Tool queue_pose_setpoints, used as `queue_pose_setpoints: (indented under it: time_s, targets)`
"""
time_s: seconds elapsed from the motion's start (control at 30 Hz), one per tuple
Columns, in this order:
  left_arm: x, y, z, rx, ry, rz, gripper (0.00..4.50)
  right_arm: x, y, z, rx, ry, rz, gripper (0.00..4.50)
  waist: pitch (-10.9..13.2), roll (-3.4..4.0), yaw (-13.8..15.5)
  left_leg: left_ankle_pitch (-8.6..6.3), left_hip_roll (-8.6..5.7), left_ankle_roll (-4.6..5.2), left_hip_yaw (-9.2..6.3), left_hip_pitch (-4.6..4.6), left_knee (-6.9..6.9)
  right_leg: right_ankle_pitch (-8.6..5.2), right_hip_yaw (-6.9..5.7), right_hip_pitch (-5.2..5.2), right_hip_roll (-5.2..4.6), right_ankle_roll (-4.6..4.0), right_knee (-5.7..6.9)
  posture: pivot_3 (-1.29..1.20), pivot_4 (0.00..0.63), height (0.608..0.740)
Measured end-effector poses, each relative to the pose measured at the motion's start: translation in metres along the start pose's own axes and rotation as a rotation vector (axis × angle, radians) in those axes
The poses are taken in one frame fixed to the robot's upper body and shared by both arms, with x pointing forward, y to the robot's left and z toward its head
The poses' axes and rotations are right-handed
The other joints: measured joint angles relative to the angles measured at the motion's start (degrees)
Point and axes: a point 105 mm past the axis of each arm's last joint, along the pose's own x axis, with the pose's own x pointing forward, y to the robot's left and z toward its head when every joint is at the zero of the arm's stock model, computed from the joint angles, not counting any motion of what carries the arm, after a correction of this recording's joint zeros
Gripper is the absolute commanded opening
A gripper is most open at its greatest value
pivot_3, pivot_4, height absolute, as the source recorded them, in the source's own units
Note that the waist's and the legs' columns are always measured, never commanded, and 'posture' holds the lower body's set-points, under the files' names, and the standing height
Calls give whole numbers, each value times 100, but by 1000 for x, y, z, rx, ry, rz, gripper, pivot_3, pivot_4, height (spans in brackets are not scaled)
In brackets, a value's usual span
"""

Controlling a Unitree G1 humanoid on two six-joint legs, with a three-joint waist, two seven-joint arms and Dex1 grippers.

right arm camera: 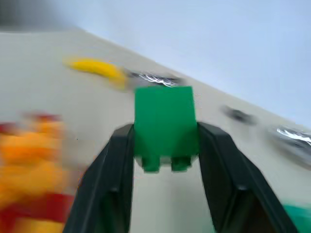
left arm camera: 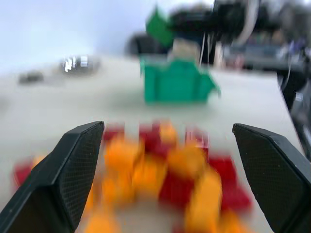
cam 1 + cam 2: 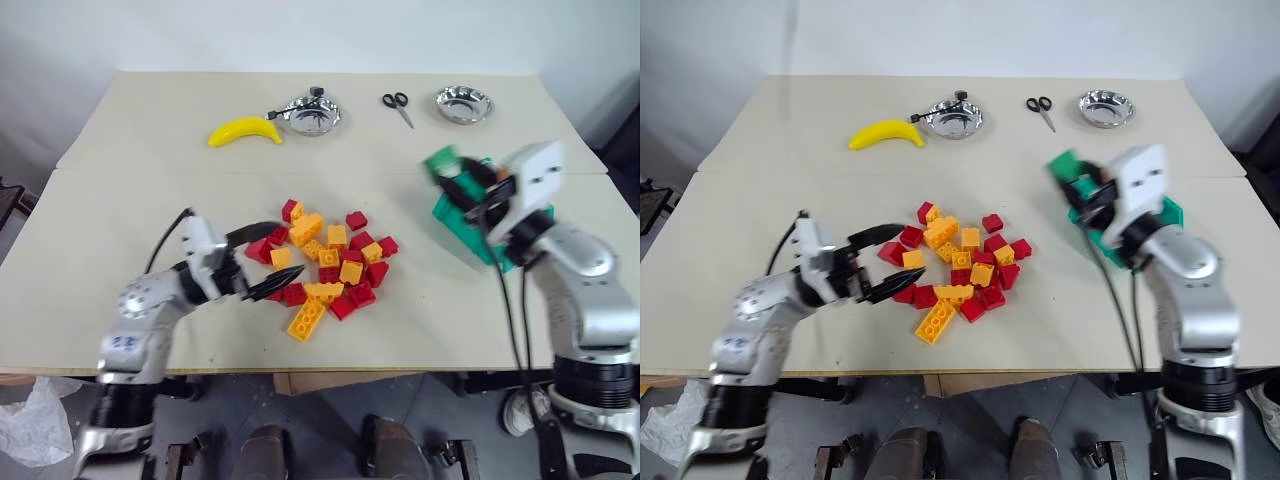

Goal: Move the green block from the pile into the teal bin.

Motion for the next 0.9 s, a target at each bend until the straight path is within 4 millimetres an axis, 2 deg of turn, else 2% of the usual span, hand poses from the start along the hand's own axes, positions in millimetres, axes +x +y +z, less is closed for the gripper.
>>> queue_pose_setpoints:
  time_s: [0.1,0.17,0.27,0.43,0.47,0.57,0.67,0.7,0.8,0.9]
  targets:
    - [15,-4,-5,-9,-15,-13,4500,-5,-30,-20,-68,100,-106,1468,-1,2,-74,0,1,0,16,16,-18,-1,7,-1,1,0,-2,0,150,740]
    - [20,-5,-10,-15,-6,-20,4500,-8,-40,-36,-87,170,-139,1468,-1,2,-112,1,2,-1,16,17,-17,-1,7,-1,2,0,-1,0,150,740]
    - [20,-3,-15,-15,9,-14,4500,-8,-40,-50,-68,223,-136,2522,-1,2,-153,1,2,0,17,16,-13,0,9,0,1,0,-1,0,150,740]
    - [12,0,-17,17,54,-19,4500,-8,-33,-49,-58,204,-88,4251,-1,2,-144,1,2,0,15,14,-11,0,9,0,0,0,-2,0,150,740]
    - [8,1,-18,29,72,-21,4500,-10,-30,-47,-51,186,-65,4464,-1,2,-135,0,2,0,13,14,-12,0,8,0,1,0,-2,0,150,740]
    - [-12,6,-24,70,138,-18,4500,-26,-12,-36,14,65,80,4464,-1,2,-76,0,2,0,13,14,-16,0,7,0,1,0,-8,0,150,740]
    - [-38,12,-32,98,209,-4,4500,-49,19,-20,62,-77,284,4464,0,3,-20,0,2,1,14,15,-16,0,7,2,1,0,-8,0,150,740]
    - [-47,16,-34,112,238,9,4500,-59,33,-21,86,-82,360,4464,0,2,-16,0,4,1,12,16,-14,0,6,5,2,0,-8,0,150,740]
    - [-71,27,-38,140,297,69,4500,-82,65,-37,147,-17,528,4464,0,2,16,-3,3,6,9,17,-3,1,6,14,0,2,-7,0,150,740]
    - [-88,32,-37,151,317,127,4500,-116,90,-66,124,96,695,4464,0,2,61,-8,3,9,10,23,-3,1,6,19,0,3,-9,0,150,740]
